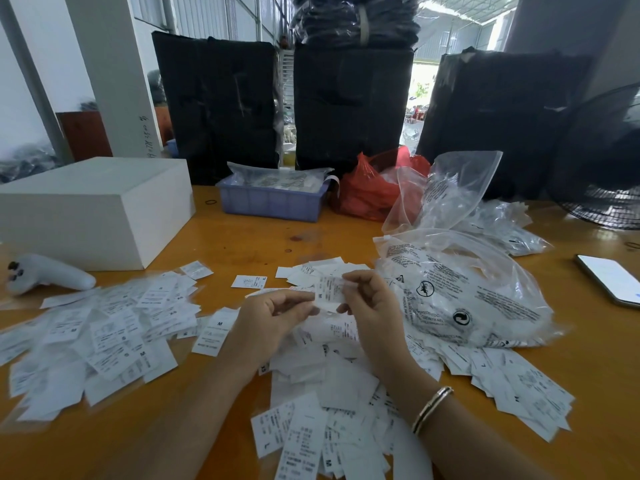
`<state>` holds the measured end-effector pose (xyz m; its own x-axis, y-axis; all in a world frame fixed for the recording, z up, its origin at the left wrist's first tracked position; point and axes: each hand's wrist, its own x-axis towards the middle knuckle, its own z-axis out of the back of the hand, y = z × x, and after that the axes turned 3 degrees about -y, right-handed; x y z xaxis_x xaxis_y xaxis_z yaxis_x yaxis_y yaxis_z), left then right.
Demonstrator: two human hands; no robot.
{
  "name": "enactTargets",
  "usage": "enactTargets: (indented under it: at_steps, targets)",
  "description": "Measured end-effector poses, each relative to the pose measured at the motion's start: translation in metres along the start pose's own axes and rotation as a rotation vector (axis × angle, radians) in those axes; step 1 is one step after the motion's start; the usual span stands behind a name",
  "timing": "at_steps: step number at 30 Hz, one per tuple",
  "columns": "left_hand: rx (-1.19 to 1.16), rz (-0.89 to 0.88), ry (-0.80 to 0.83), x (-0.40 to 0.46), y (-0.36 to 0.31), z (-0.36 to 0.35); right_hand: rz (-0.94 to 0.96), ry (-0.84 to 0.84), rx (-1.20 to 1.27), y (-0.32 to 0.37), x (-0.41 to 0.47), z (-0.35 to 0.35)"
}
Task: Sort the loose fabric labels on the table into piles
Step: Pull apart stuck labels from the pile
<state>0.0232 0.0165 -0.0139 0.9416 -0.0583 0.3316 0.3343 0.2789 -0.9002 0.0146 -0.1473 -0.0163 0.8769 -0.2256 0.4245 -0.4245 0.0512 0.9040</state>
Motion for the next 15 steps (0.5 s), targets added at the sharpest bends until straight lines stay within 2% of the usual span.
enactTargets:
  at_steps: [3,10,15]
  targets:
    - [-0.007,-0.001,-0.002,0.0008,0.0018,0.0007,0.002,-0.061,0.12,0.0009,0.0016,0.0016]
    - [-0.07,0.025,-0.047,-0.0006,-0.0016,0.0,0.031,0.057,0.04,-0.0023,-0.0011,-0.0009]
    - [-0.056,0.029,-0.032,-0.0012,-0.0039,0.0007,0.03,-0.021,0.073,-0.0022,0.0006,0.0007]
